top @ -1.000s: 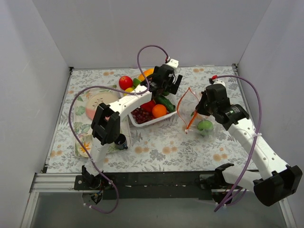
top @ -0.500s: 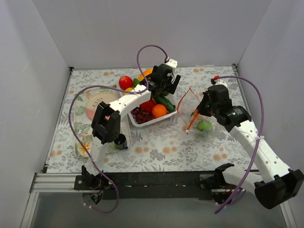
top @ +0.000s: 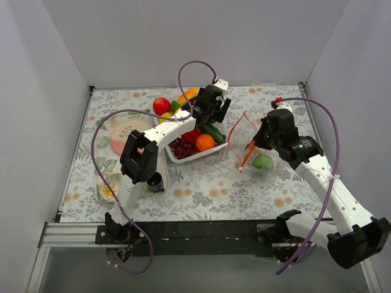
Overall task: Place the food in the zip-top bag and seal the zipper
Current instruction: Pick up the fake vegetable from the bin.
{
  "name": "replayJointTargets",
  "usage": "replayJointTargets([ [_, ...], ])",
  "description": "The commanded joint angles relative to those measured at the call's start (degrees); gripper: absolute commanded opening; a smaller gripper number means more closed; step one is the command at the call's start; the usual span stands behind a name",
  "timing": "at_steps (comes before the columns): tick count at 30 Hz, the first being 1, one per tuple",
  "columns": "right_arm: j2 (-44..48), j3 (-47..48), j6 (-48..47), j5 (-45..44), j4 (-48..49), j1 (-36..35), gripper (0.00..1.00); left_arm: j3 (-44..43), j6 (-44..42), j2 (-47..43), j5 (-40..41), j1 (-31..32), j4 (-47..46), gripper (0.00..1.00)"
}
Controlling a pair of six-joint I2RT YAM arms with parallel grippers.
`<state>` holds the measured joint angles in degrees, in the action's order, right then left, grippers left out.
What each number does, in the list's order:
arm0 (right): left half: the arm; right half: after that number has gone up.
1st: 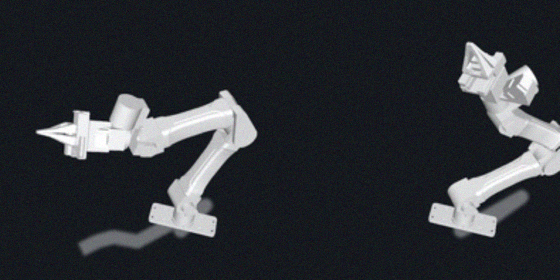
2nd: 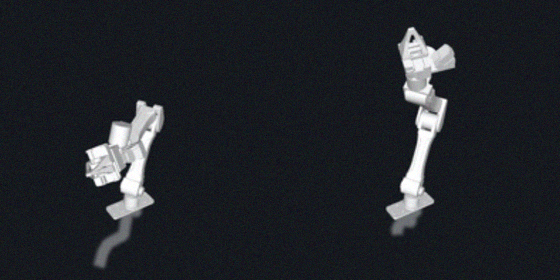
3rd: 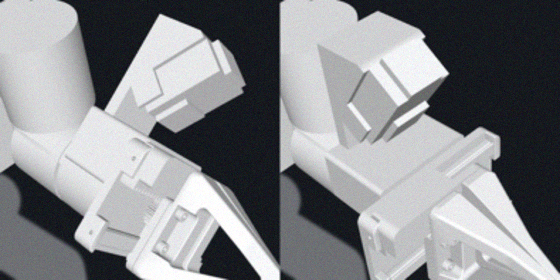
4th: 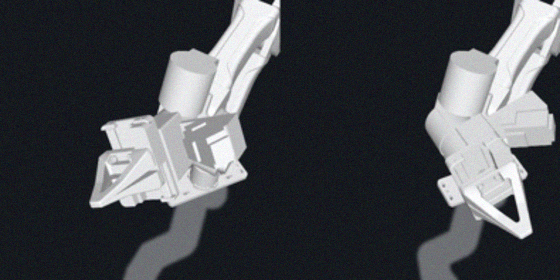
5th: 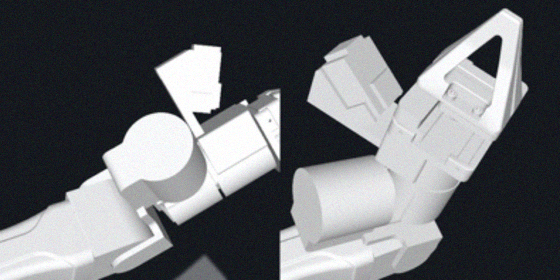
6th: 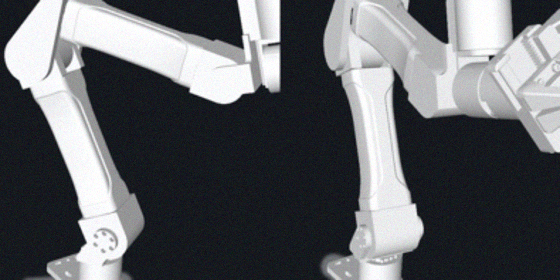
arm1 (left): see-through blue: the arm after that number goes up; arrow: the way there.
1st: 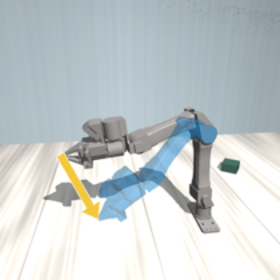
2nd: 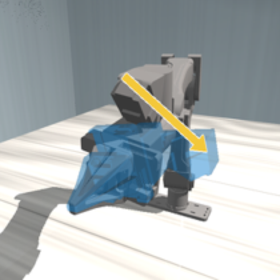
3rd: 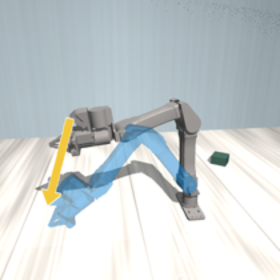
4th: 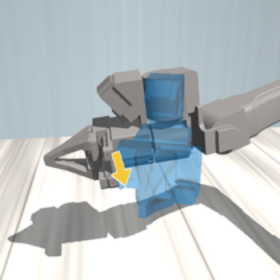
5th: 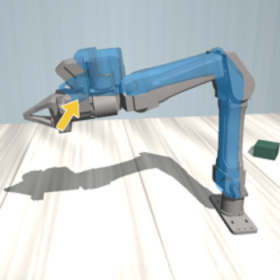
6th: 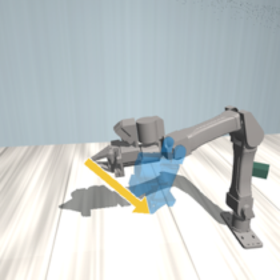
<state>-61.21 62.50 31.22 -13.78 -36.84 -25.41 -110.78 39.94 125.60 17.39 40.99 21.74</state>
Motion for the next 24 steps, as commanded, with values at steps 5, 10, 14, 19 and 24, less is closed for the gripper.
replayJointTargets([
  [5,0.5,2.1,-0.6,-0.7,0.5,-0.2,0.01,-1.0,-1.4,-3.3,1.9,0.1,-2.3,0.64],
  [10,0.1,2.1,-0.7,-1.0,0.6,-0.1,0.01,-0.8,-1.2,-5.9,1.4,0.1,-2.4,0.57],
  [14,-0.6,2.6,-0.6,-0.6,1.1,-0.2,0.01,-0.8,-0.1,-8.5,0.7,0.1,-1.1,0.56],
  [19,-2.0,3.0,-0.7,-0.5,2.2,-0.1,0.01,1.1,5.7,-14.7,-3.9,0.1,1.8,0.55],
  [24,-4.0,3.2,-0.6,-0.3,4.1,0.0,0.01,9.1,16.1,-22.7,-17.8,0.1,2.5,0.54],
])
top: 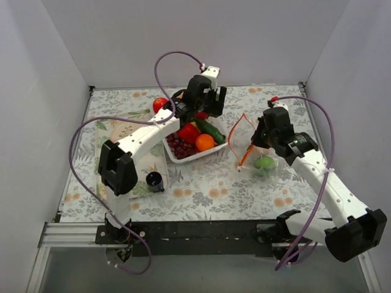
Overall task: Place the food in the zip-top bag and seal the zipper
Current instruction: Pick up the fake vegetable from the bin, then place the fake vegetable in the zipper food storage bag, then pick up the fake fruit from the bin.
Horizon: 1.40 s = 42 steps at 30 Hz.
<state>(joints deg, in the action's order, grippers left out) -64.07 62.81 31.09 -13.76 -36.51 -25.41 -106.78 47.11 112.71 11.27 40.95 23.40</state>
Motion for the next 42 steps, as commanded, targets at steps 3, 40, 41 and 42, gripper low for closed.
replayJointTargets([
  [3,-2.6,3.3,0.2,1.5,5.3,0.0,0.01,13.0,16.7,-15.0,-20.1,0.3,-2.9,0.53],
  [40,0.6,3.7,1.2,2.6,4.7,-0.1,0.01,20.0,21.7,-20.2,-2.2,6.1,-8.3,0.88],
  [41,0.5,3.4,1.3,2.9,5.0,-0.1,0.01,19.9,20.1,-20.6,0.4,5.0,-7.2,0.88],
  [42,0.4,3.2,1.2,3.0,5.4,-0.1,0.01,19.6,16.0,-20.8,2.9,4.7,-5.1,0.88],
])
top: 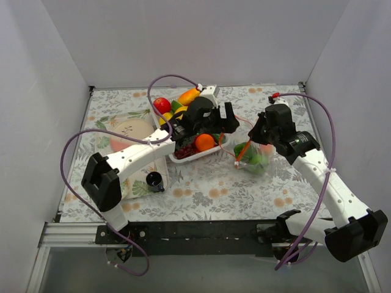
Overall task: Place the food in the zip-top bag and seal the zipper
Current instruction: Pick up the fake fruit from the bin.
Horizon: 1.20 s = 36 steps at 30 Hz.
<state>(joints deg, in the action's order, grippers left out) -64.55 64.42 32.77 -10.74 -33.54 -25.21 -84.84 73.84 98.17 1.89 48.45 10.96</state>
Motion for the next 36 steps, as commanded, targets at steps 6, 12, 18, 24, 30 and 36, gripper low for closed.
replayJointTargets([
  [6,1.4,0.9,-0.8,0.5,2.5,-0.3,0.01,-2.4,-24.5,-5.1,24.8,-7.7,10.1,0.98],
  [12,1.9,0.9,-0.8,1.1,2.3,-0.2,0.01,-0.2,-35.1,-2.4,22.0,-12.3,6.0,0.98],
  [18,2.8,0.6,-0.6,0.9,2.0,-0.2,0.01,-0.7,-37.9,2.2,16.6,-15.7,5.9,0.98],
  [24,3.4,-0.1,-0.5,0.9,2.0,-0.2,0.01,-0.7,-37.8,4.9,16.2,-16.3,5.5,0.98],
  [30,3.3,0.0,-0.5,1.2,2.1,-0.3,0.01,0.2,-36.8,5.7,15.9,-16.3,4.8,0.96],
  [36,3.4,0.0,-0.4,1.1,2.1,-0.3,0.01,2.7,-35.9,5.8,15.9,-16.3,3.5,0.89],
])
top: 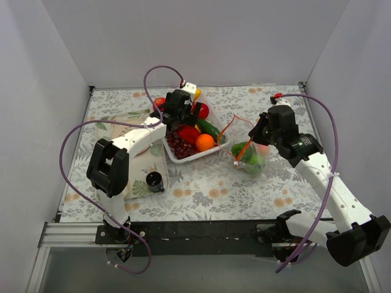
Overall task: Place the food in the zip-top bag and seal the zipper
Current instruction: Pick up the fake fruit from the bin, then place the fake fruit in the zipper food storage bag.
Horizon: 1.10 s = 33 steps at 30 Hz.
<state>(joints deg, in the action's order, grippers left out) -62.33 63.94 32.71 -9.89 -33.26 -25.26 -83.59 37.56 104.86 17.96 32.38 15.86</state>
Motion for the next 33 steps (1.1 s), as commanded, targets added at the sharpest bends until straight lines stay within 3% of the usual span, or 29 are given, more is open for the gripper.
replayJointTargets([
  [1,1.1,0.5,-0.5,0.2,1.8,-0.2,0.01,1.6,0.5,-0.7,-0.4,-0.2,-1.5,0.87],
  [6,1.0,0.9,-0.5,0.4,1.5,-0.2,0.01,2.1,1.0,-1.1,-0.7,-0.2,-2.8,0.8],
  [11,1.2,1.2,-0.6,0.1,1.4,-0.2,0.01,0.6,1.1,-1.1,-1.3,-0.2,-2.9,0.62],
  [18,0.9,1.4,-0.8,0.1,1.3,-0.2,0.01,-4.5,2.4,-2.8,-3.4,-0.2,-0.6,0.48],
  [25,-0.3,1.9,-1.0,0.3,1.7,-0.2,0.01,-7.5,7.6,-6.4,-9.4,-0.2,3.9,0.46],
  [30,-0.9,1.7,-0.8,0.9,2.3,-0.2,0.01,-3.4,22.2,-11.4,-25.6,2.4,1.6,0.46],
  [33,-0.8,1.4,-0.5,0.9,2.7,-0.2,0.01,0.6,28.9,-13.7,-26.5,6.5,-2.2,0.47],
])
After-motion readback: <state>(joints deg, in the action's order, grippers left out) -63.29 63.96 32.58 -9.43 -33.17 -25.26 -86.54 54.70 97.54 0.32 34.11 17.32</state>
